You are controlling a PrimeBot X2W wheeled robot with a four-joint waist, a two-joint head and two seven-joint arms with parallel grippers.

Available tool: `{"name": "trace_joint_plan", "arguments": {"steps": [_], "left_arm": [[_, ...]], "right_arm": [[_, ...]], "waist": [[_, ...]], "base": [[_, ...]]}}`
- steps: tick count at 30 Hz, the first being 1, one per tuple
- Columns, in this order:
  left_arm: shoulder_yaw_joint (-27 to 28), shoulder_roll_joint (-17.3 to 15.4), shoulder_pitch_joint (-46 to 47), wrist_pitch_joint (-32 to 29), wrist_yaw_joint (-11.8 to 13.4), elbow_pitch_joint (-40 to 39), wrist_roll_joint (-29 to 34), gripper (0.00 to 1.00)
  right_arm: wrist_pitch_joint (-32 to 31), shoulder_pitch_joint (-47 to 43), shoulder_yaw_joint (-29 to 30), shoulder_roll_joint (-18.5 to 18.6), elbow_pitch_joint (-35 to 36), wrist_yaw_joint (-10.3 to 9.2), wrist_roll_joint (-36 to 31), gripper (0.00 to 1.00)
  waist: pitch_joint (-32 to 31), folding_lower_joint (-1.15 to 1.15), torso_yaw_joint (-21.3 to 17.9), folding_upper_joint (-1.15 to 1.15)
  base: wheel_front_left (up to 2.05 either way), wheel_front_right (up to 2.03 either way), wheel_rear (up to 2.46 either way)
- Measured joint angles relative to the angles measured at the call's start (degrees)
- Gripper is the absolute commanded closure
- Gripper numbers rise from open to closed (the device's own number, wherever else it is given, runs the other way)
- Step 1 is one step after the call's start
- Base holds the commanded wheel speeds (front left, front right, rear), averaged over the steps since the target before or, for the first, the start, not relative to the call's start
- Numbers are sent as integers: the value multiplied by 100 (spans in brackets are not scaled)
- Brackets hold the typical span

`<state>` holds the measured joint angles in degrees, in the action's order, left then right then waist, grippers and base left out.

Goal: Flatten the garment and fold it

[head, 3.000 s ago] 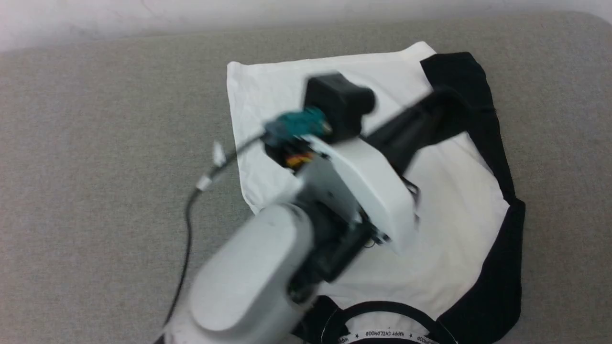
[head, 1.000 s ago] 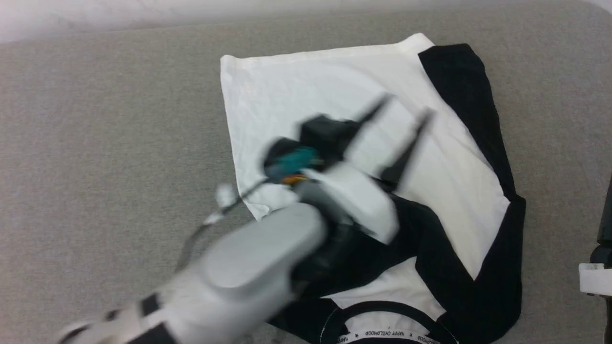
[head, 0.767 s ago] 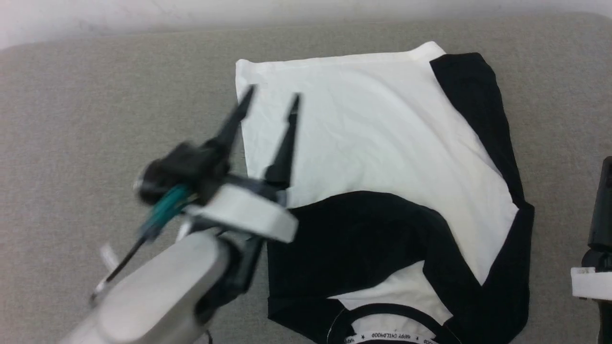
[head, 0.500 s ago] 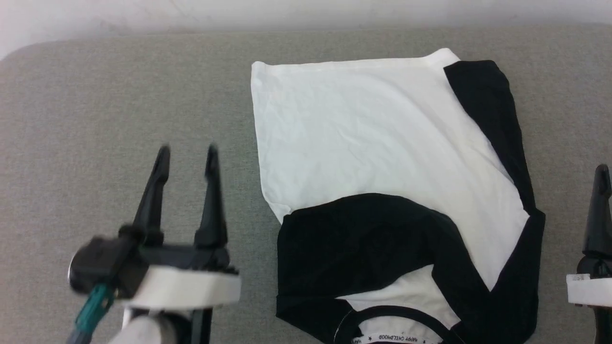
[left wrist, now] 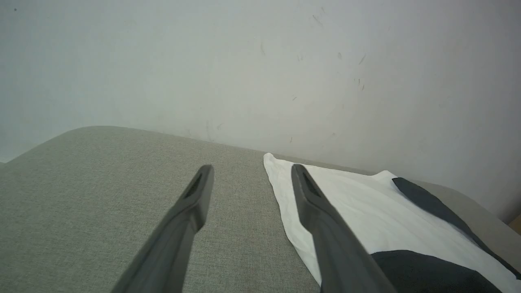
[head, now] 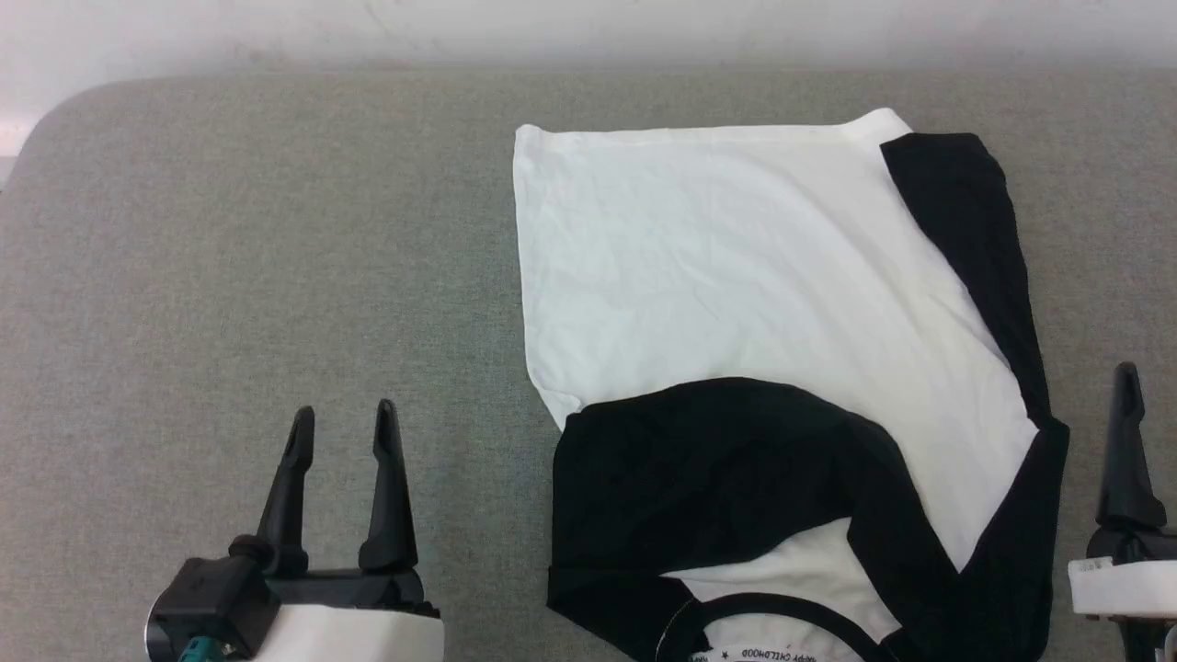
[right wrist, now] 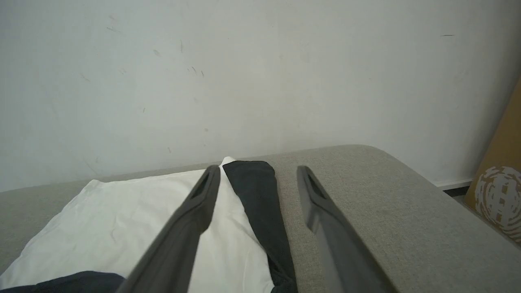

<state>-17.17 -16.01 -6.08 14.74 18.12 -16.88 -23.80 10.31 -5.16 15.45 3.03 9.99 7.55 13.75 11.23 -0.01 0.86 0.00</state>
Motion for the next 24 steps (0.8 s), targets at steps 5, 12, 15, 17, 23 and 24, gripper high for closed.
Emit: {"name": "trace_joint_plan", "arguments": {"steps": [5, 12, 15, 17, 23, 24], "left_arm": [[348, 437, 30, 0, -479, 55, 218, 0], [645, 871, 240, 0, -962, 20, 497, 0], [720, 967, 338, 0, -1106, -23, 621, 0], [738, 1027, 422, 0, -1173, -42, 686, 0], [727, 1160, 743, 0, -1334, -154, 854, 0], [726, 1181, 790, 0, -1354, -175, 903, 0]], "right_arm": [[-233, 313, 21, 31, 141, 0, 9, 0], [-1318, 1901, 35, 1057, 381, -1, 721, 0], [-1908, 2801, 22, 1512, 229, 0, 1089, 0], [-2271, 3417, -23, 1867, 4, -1, 1179, 0], [-3328, 4957, -123, 2476, -1078, -1, 1306, 0], [-3510, 5140, -153, 2541, -1262, -1, 1304, 0]], "waist": [[156, 1, -1, 0], [569, 2, -7, 0], [785, 2, -5, 0], [942, 2, -3, 0], [1458, 3, 28, 0], [1546, 3, 40, 0]], "base": [[0, 0, 0], [0, 0, 0], [0, 0, 0], [0, 0, 0], [0, 0, 0], [0, 0, 0]]}}
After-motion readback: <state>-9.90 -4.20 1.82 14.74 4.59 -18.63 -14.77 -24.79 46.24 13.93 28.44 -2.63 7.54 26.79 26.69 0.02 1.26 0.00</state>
